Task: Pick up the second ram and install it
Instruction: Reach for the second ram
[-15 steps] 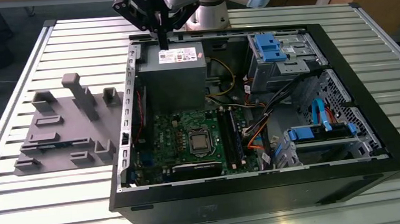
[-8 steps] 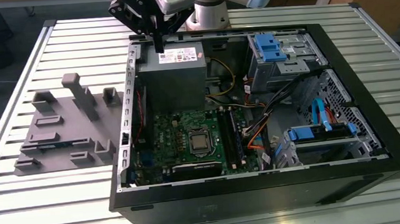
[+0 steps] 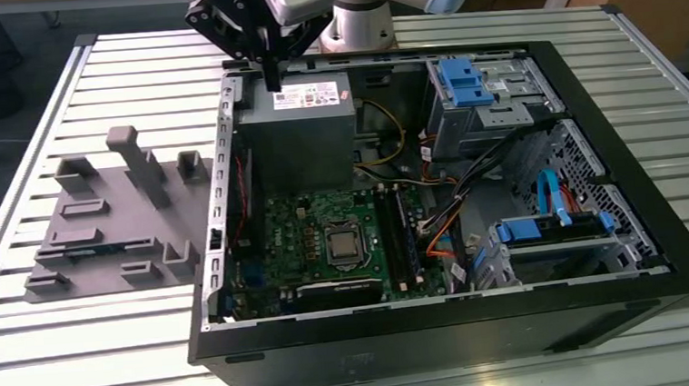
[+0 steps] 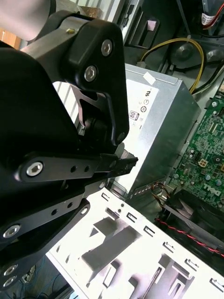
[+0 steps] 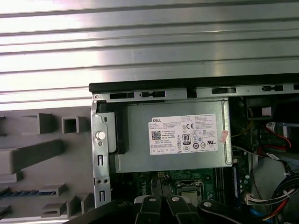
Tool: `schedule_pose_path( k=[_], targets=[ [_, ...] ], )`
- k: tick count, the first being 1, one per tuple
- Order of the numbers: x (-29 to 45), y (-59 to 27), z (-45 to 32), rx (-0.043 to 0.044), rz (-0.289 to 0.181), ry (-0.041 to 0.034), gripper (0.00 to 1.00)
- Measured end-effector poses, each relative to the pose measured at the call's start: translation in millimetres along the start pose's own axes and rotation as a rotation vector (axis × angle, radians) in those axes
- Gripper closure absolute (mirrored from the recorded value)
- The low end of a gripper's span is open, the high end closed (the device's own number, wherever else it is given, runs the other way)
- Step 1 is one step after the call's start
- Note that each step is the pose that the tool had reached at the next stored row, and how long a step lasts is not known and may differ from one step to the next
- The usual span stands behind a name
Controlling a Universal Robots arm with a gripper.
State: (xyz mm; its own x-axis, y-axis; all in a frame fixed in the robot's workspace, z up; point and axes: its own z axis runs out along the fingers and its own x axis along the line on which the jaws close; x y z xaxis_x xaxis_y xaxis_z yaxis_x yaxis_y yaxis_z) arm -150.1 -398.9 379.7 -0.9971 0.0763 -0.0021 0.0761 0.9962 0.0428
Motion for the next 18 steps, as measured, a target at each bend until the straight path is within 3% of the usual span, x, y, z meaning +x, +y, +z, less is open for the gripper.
schedule_pose_path(
  k=[13, 18],
  targets=[
    [18.3, -3.6, 0.3, 0.0002, 0.000, 0.0002, 0.89],
    [34.0, -8.4, 0.7, 0.0001, 0.000, 0.0001, 0.89]
  ],
)
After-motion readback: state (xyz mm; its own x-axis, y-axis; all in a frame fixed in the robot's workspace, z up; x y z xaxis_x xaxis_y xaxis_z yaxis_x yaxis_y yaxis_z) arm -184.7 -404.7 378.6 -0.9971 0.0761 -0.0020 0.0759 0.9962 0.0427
